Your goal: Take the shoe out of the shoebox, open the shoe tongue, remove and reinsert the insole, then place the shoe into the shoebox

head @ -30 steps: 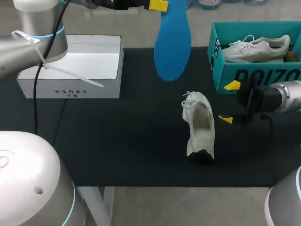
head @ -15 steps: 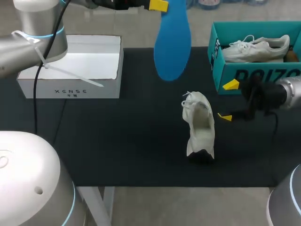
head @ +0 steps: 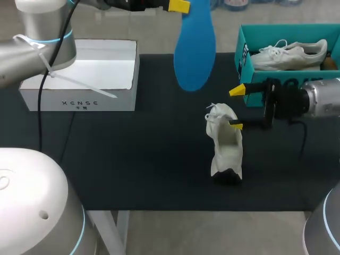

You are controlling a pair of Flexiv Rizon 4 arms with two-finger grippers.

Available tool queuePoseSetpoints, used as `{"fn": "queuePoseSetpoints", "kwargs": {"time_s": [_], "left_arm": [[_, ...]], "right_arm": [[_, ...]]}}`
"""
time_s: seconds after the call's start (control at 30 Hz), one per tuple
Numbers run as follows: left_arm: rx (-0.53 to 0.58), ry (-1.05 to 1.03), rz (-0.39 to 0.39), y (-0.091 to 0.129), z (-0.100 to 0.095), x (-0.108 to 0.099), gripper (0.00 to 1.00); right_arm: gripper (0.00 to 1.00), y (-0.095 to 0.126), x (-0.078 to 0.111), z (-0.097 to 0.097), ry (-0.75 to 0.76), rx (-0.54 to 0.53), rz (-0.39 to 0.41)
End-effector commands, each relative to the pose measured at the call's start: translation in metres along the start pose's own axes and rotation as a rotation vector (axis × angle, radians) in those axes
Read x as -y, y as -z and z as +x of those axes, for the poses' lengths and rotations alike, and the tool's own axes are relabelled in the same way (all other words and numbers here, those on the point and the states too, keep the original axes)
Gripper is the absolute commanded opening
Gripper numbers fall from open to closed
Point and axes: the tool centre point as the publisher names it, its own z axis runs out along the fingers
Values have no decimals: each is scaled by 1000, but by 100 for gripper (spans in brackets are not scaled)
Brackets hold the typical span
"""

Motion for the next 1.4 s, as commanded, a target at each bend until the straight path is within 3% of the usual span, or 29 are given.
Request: {"fn": "queuePoseSetpoints", "kwargs": {"time_s": [0.03,0.3,0.4,1.37,1.4], "left_arm": [[3,1,0,0,1,0,0],[3,1,0,0,1,0,0],[3,1,0,0,1,0,0],[3,1,0,0,1,0,0],[3,-39,-12,-12,-1,2,0]], "right_arm": [[100,-6,-12,3,4,17,-5],[100,-13,-20,11,38,30,0],[100,-13,-19,14,58,28,-44],[100,-13,-19,14,58,28,-44],[100,-13,-19,14,58,28,-44]]}}
